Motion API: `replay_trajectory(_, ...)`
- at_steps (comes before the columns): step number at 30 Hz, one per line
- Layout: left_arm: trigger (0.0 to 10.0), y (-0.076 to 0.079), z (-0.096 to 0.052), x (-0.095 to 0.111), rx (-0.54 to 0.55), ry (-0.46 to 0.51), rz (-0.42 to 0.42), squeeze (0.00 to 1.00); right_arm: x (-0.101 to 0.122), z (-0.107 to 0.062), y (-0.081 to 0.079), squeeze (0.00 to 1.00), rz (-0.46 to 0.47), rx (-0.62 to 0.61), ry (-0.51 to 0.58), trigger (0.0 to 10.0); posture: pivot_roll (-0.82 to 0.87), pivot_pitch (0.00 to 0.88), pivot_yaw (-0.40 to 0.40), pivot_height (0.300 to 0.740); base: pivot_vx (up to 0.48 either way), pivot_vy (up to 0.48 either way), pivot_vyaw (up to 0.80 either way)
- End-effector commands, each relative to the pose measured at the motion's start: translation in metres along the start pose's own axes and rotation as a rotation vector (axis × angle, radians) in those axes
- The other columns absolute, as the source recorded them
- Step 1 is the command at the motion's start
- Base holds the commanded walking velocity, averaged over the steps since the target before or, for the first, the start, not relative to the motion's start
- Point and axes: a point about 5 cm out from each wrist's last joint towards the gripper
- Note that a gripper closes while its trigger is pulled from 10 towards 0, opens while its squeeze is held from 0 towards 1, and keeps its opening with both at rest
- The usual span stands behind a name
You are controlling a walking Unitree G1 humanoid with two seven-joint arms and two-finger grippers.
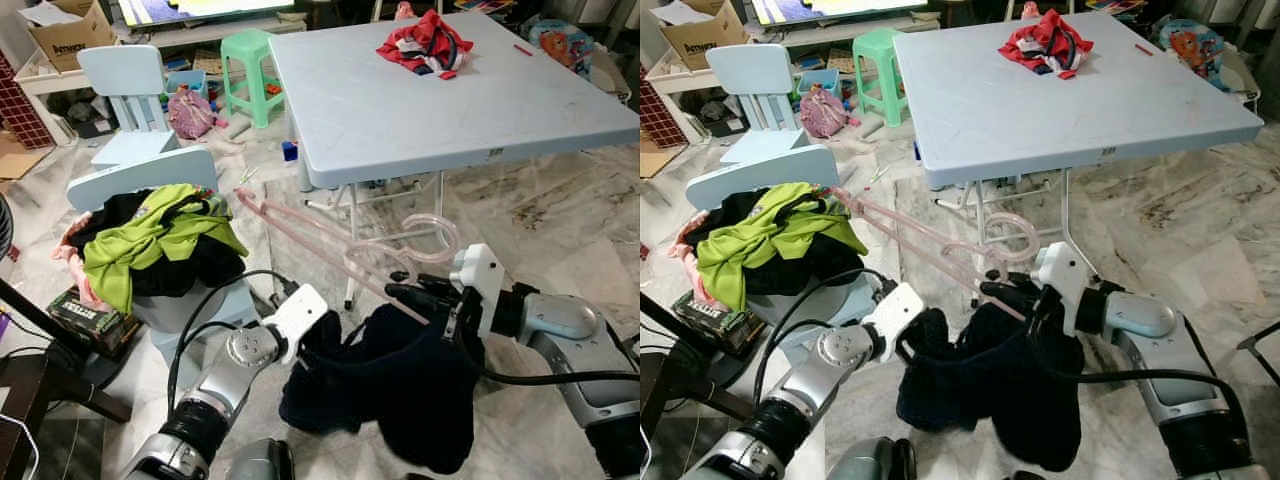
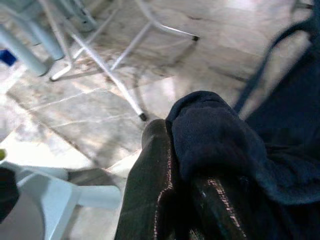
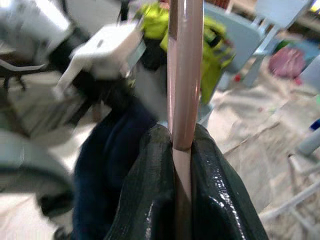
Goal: Hang hanger
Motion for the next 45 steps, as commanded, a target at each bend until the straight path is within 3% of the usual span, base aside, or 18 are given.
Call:
replay_trajectory(1,0.0,-0.010,0.000,0.003,0.040,0.007,0.001,0.00,0.008,0.001,-0.007,0.00,-0.032,0.057,0.013,10.0,-0.05,0.000,0.046,0.740,0.000,0.000,0.00)
replay_trajectory(8,0.0,-0.015,-0.001,0.004,0.092,0.030,-0.006,0.00,-0.005,-0.009,-0.024,0.00,0.037,0.167,-0.043,10.0,-0.06,0.000,0.047,0.740,0.000,0.000,0.00)
replay_trajectory(13,0.0,-0.023,0.001,0.014,0.156,0.084,-0.011,0.00,-0.014,-0.014,-0.026,0.00,0.057,0.198,-0.104,10.0,-0.06,0.000,0.047,0.740,0.000,0.000,0.00)
replay_trajectory(20,0.0,-0.037,-0.002,0.031,0.266,0.191,-0.012,0.00,-0.032,0.005,-0.031,0.00,0.016,0.183,-0.159,10.0,-0.06,0.000,0.045,0.740,0.000,0.000,0.00)
replay_trajectory(33,0.0,-0.035,0.000,0.042,0.274,0.260,-0.021,0.00,-0.050,0.028,-0.038,0.00,0.017,0.154,-0.182,10.0,-0.05,0.000,0.044,0.740,0.000,0.000,0.00)
replay_trajectory(35,0.0,-0.034,0.000,0.042,0.269,0.260,-0.019,0.00,-0.048,0.032,-0.034,0.00,-0.016,0.113,-0.156,10.0,-0.05,0.000,0.044,0.740,0.000,0.000,0.00)
replay_trajectory(39,0.0,-0.031,0.001,0.037,0.250,0.238,-0.012,0.00,-0.023,0.044,-0.016,0.00,-0.045,-0.059,0.035,10.0,-0.05,0.000,0.043,0.740,0.000,0.000,0.00)
replay_trajectory(45,0.0,-0.023,0.002,0.031,0.202,0.210,0.010,0.00,-0.004,0.045,0.001,0.00,-0.062,-0.189,0.146,10.0,-0.05,0.000,0.040,0.740,0.000,0.000,0.00)
Point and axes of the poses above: a point about 5 cm out from each wrist's last joint towards the gripper, its own z axis pointing out of the wrist towards the gripper, its own x axis along the axis of the wrist's last joint, y = z × x, and after that the axes turned 8 degrees about z, right-handed
